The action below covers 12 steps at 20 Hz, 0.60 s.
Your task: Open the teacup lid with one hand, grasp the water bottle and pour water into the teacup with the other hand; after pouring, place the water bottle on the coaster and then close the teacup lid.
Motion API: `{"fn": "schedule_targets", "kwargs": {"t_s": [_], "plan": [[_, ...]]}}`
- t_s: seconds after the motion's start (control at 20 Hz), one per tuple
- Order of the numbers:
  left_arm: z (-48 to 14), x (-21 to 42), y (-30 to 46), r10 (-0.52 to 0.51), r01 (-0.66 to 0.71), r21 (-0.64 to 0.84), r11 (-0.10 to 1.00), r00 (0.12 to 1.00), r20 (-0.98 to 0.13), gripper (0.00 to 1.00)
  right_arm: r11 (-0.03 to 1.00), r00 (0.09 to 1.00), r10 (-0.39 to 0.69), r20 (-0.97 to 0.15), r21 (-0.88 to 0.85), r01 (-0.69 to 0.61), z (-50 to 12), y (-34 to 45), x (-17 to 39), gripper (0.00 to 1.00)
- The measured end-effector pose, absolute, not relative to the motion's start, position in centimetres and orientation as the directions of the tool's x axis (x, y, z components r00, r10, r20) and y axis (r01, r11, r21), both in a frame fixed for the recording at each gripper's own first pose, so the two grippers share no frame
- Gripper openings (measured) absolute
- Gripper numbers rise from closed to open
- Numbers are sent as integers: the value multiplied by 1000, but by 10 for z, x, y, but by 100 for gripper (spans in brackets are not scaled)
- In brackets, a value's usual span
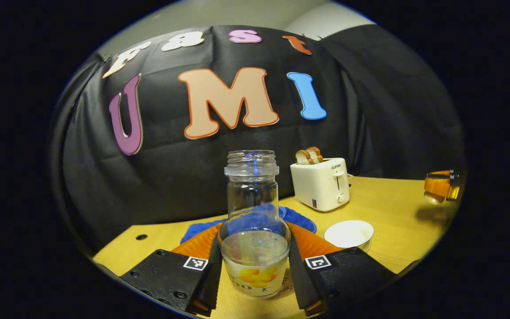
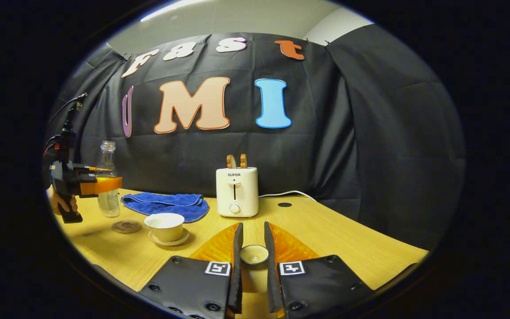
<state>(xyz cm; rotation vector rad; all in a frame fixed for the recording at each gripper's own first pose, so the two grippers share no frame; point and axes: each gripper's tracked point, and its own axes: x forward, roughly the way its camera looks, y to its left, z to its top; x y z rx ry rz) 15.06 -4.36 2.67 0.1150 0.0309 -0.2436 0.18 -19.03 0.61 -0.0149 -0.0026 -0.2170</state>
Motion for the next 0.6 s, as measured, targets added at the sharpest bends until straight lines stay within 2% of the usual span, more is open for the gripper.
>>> {"fn": "schedule_targets", "kwargs": {"t_s": [0.6], "plan": [[0, 173, -51, -237, 238, 23, 971, 970, -55, 64, 976, 976, -217, 4, -15, 217, 7, -191, 1, 26]]}}
